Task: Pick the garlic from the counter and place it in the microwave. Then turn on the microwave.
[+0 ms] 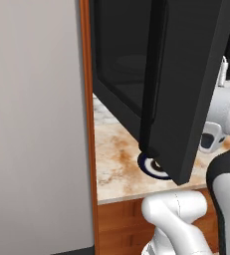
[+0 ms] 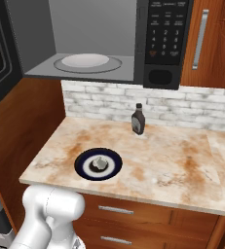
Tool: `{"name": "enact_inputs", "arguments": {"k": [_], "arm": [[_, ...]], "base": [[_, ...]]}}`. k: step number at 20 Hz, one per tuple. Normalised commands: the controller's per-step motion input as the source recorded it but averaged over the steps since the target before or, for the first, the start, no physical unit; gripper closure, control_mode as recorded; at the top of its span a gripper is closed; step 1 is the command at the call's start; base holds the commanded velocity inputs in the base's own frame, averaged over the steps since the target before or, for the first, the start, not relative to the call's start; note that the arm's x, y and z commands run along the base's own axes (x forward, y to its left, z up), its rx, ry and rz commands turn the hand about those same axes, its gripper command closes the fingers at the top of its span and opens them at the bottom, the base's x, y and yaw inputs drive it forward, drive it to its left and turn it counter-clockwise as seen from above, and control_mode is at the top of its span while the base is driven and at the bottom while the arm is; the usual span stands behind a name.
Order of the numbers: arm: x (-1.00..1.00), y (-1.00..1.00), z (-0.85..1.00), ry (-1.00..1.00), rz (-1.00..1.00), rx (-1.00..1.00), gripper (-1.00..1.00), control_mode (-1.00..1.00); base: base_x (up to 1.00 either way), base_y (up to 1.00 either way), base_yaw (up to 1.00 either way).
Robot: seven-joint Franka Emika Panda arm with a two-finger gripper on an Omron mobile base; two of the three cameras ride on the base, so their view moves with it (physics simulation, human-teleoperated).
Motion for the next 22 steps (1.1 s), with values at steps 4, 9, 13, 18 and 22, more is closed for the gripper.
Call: {"name": "enact_inputs", "arguments": {"k": [4, 9, 13, 18, 22], "arm": [[-0.10, 0.13, -0.03, 0.08, 0.07, 0.14, -1.00, -1.00], [-0.06, 0.15, -0.06, 0.10, 0.05, 0.13, -1.00, -1.00], [-0.01, 0.21, -0.09, 0.08, 0.04, 0.11, -1.00, -1.00], [0.00, 0.18, -0.08, 0.03, 0.01, 0.08, -1.00, -1.00], [0.06, -0.03, -0.01, 0.00, 0.00, 0.00, -1.00, -1.00]], "base": [[0.00, 0.00, 0.00], [0.00, 0.00, 0.00], [0.00, 0.00, 0.00], [0.00, 0.00, 0.00], [0.00, 0.00, 0.00]]}}
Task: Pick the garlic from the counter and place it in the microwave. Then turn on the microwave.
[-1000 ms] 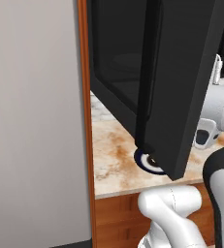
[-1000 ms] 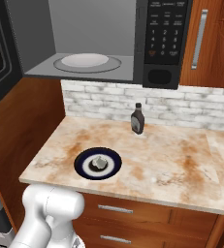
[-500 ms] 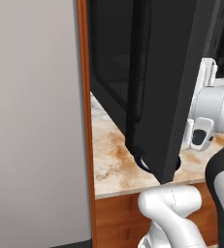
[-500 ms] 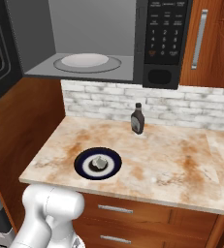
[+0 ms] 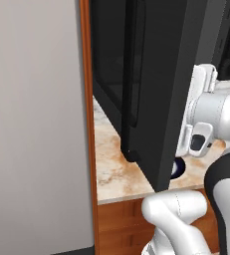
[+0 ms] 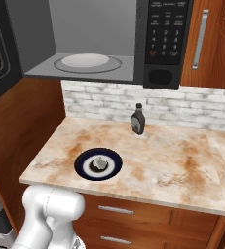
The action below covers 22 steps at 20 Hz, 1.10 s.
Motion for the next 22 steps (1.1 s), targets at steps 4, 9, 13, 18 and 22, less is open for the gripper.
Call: {"name": "enact_inputs", "arguments": {"k": [4, 9, 13, 18, 22], "arm": [[0.02, -0.39, 0.03, -0.04, 0.01, -0.13, -1.00, -1.00], [-0.03, -0.47, 0.11, -0.07, 0.03, -0.18, -1.00, -1.00], [-0.12, -0.47, 0.10, -0.10, 0.05, -0.20, -1.00, -1.00], [-0.12, -0.48, 0.06, -0.14, 0.04, -0.23, -1.00, -1.00], [-0.08, -0.48, 0.03, -0.09, 0.01, -0.24, -1.00, -1.00]], "base": [[0.00, 0.00, 0.00], [0.00, 0.00, 0.00], [0.00, 0.00, 0.00], [0.00, 0.00, 0.00], [0.00, 0.00, 0.00]]}}
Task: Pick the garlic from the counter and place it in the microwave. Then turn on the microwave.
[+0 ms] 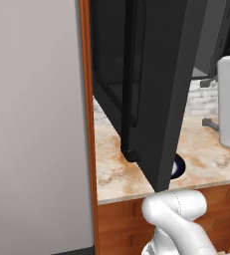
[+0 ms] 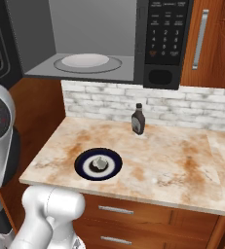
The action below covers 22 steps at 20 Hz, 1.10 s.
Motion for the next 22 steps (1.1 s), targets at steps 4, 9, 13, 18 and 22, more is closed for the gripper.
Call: {"name": "enact_inputs", "arguments": {"k": [4, 9, 13, 18, 22], "arm": [[-0.02, -0.48, 0.00, -0.01, 0.00, -0.24, -1.00, -1.00], [0.00, -0.43, -0.01, 0.00, 0.00, -0.24, -1.00, -1.00], [-0.03, -0.37, -0.09, 0.00, 0.00, -0.25, -1.00, -1.00], [-0.06, -0.23, -0.28, -0.06, 0.00, -0.24, -1.00, -1.00], [0.00, -0.18, -0.29, -0.11, 0.00, -0.18, -1.00, -1.00]], "base": [[0.00, 0.00, 0.00], [0.00, 0.00, 0.00], [0.00, 0.00, 0.00], [0.00, 0.00, 0.00], [0.00, 0.00, 0.00]]}}
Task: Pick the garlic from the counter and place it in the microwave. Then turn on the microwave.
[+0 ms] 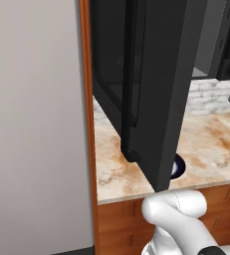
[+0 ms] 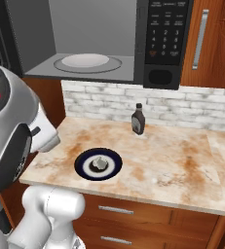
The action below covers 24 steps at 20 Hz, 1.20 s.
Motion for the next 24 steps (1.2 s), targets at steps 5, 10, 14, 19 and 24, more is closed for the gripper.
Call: {"name": "enact_inputs", "arguments": {"k": [5, 10, 14, 19, 24], "arm": [[0.07, -0.20, -0.21, -0.05, 0.00, -0.15, -1.00, -1.00], [0.07, -0.24, -0.15, 0.05, 0.02, -0.12, -1.00, -1.00], [0.13, -0.22, -0.15, 0.22, 0.04, -0.08, -1.00, -1.00], [0.18, -0.10, -0.27, 0.22, 0.09, -0.05, -1.00, -1.00], [0.25, 0.00, -0.27, 0.12, 0.19, -0.03, -1.00, -1.00]], "base": [[0.00, 0.00, 0.00], [0.00, 0.00, 0.00], [0.00, 0.00, 0.00], [0.00, 0.00, 0.00], [0.00, 0.00, 0.00]]}}
